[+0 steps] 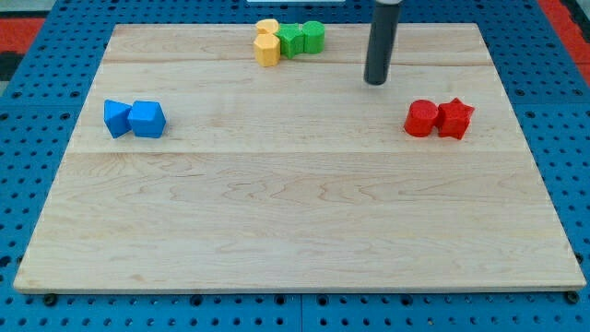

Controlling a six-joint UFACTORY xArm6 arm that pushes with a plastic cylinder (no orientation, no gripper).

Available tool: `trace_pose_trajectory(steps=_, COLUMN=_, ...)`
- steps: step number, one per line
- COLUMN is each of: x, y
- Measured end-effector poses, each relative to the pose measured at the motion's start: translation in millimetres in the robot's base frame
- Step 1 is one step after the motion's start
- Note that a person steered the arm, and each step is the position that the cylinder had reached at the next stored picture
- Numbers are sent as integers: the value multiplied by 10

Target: Separate the green circle from green star

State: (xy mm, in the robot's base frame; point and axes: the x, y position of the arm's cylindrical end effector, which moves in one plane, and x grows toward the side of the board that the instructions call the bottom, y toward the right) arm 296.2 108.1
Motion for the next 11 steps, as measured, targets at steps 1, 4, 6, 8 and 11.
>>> trace_pose_trajectory(steps=1, x=-162, y=-160)
trace_pose_trajectory(steps=4, x=-883, y=456)
trace_pose_trajectory(steps=6, x=-1040, y=29)
trace_pose_trajectory(steps=8, x=-932, y=-1060)
trace_pose_trajectory(steps=11, x=-42, y=-1005)
